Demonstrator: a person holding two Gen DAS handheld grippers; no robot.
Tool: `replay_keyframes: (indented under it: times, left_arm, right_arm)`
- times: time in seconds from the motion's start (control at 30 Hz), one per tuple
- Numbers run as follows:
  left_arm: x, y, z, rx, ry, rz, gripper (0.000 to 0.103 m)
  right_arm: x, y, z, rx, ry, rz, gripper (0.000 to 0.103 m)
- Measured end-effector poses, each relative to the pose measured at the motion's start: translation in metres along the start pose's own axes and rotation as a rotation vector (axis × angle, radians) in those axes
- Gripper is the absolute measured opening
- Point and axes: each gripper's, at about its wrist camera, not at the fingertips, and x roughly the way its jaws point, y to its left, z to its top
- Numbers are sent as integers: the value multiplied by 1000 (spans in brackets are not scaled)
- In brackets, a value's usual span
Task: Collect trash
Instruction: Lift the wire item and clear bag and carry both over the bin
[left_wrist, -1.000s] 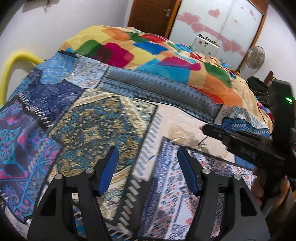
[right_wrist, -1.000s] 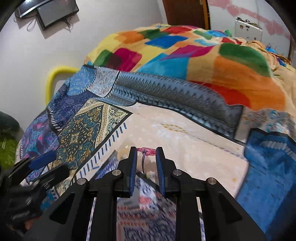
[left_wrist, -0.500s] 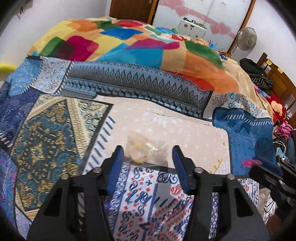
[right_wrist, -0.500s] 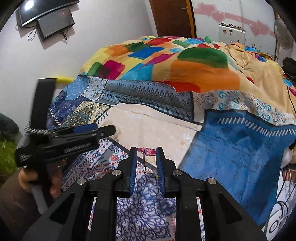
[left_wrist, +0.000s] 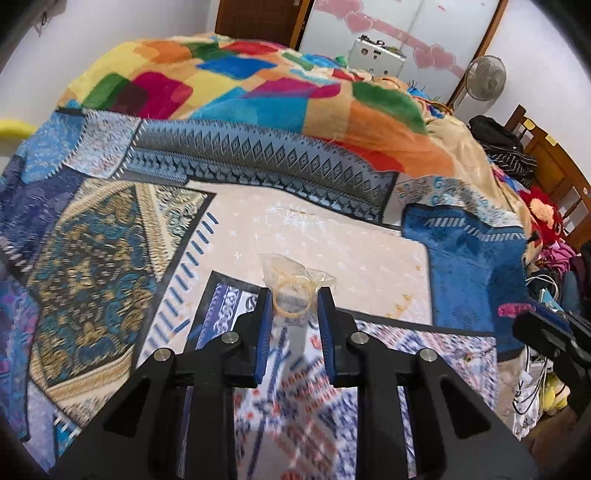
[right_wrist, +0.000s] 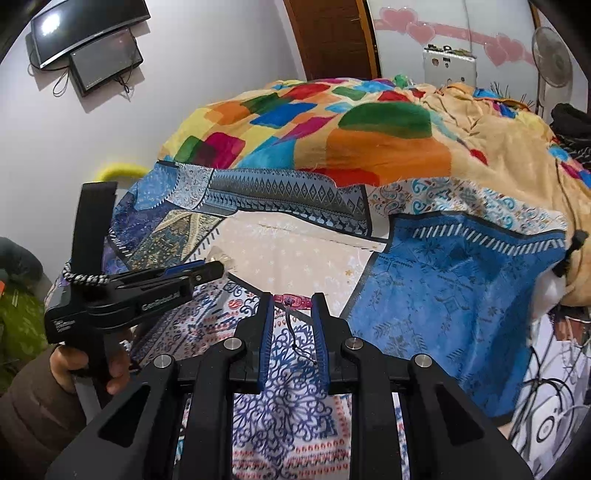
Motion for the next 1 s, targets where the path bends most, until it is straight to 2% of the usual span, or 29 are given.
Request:
replay_keyframes:
  times: [0.2, 0.53, 0.77, 1.0]
  left_arm:
    - [-65, -14, -6, 12, -40, -13, 23]
    - [-193, -32, -32, 44, -159, 21, 23]
    - [-273, -28, -67, 39, -216, 49, 23]
    - [-349, -10, -123, 10, -270, 85, 23]
  right_arm:
    - [-49, 19, 5, -26, -42, -5, 19]
    - [-140, 70, 1, -91, -126, 11, 19]
    - [-193, 120, -15, -135, -166, 61, 19]
    - [-226, 167, -41, -199, -181, 100, 19]
